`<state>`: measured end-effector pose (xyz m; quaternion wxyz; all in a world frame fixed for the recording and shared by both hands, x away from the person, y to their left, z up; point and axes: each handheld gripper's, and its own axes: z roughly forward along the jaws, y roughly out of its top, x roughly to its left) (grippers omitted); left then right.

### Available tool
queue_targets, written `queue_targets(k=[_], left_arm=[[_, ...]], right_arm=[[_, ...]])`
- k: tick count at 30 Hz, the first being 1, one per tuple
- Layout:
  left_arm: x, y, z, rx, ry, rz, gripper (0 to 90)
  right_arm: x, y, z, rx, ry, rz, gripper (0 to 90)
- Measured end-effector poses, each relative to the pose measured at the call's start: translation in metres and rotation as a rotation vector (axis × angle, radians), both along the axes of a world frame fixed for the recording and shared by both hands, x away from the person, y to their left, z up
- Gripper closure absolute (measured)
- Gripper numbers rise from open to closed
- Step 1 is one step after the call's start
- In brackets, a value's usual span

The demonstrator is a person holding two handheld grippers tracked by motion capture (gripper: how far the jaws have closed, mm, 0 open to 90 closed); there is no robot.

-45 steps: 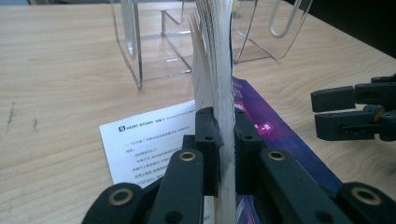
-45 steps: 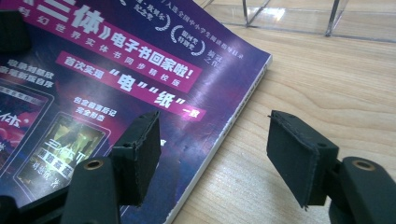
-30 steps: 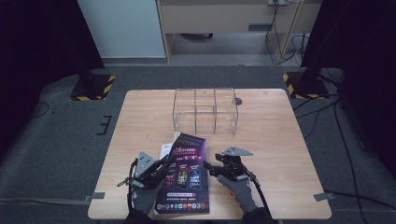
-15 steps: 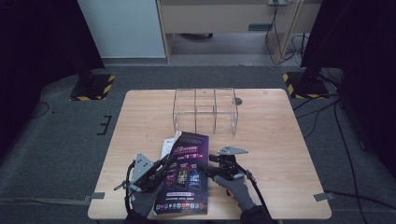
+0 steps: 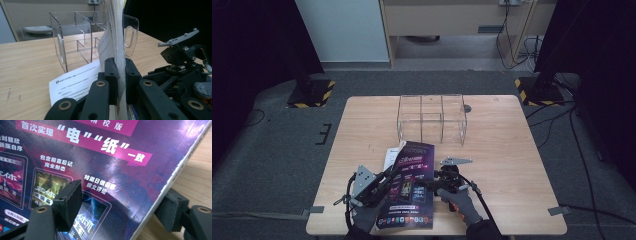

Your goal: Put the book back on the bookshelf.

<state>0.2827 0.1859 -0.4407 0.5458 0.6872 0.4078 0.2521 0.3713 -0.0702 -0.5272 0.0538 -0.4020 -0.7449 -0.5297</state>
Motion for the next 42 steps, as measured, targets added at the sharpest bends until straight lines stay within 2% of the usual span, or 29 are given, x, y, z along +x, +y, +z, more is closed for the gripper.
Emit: queue_targets(k=[4,6,9,11,12,15,22,30,35,39,42], left_arm=[[0.000,0.000,0.000,-0.003,-0.004,-0.004,83.4],[0.000,0.002,0.000,-0.012,0.000,-0.004,83.3],[0.001,0.004,-0.001,-0.027,0.000,-0.002,83.3],[0.001,0.005,-0.001,-0.035,0.001,0.000,83.3],[0.001,0.006,-0.001,-0.044,0.003,-0.001,83.3],[0.002,0.006,-0.003,-0.056,0.007,0.000,83.3],[0.004,0.006,-0.005,-0.066,0.012,0.006,83.1],[0.005,0.010,-0.007,-0.082,0.015,0.015,83.0],[0.008,0.015,-0.009,-0.084,0.016,0.039,82.6],[0.012,0.019,-0.014,-0.098,0.037,0.056,82.1],[0.015,0.023,-0.017,-0.092,0.054,0.063,81.9]], right_arm=[[0.003,0.002,-0.002,0.028,0.032,0.013,29.7],[0.003,0.002,-0.002,0.028,0.031,0.011,31.1],[0.002,0.000,0.000,0.031,0.028,0.002,37.5],[0.000,-0.003,0.004,0.036,0.029,-0.012,46.3],[0.000,-0.003,0.004,0.036,0.029,-0.012,46.3],[-0.002,-0.007,0.008,0.055,0.037,-0.024,56.4],[-0.005,-0.012,0.016,0.074,0.053,-0.029,69.7],[-0.006,-0.014,0.023,0.067,0.063,-0.022,74.6],[-0.008,-0.018,0.031,0.073,0.061,-0.017,77.5],[-0.009,-0.020,0.034,0.081,0.059,-0.017,79.0],[-0.011,-0.023,0.038,0.093,0.063,-0.020,80.3]])
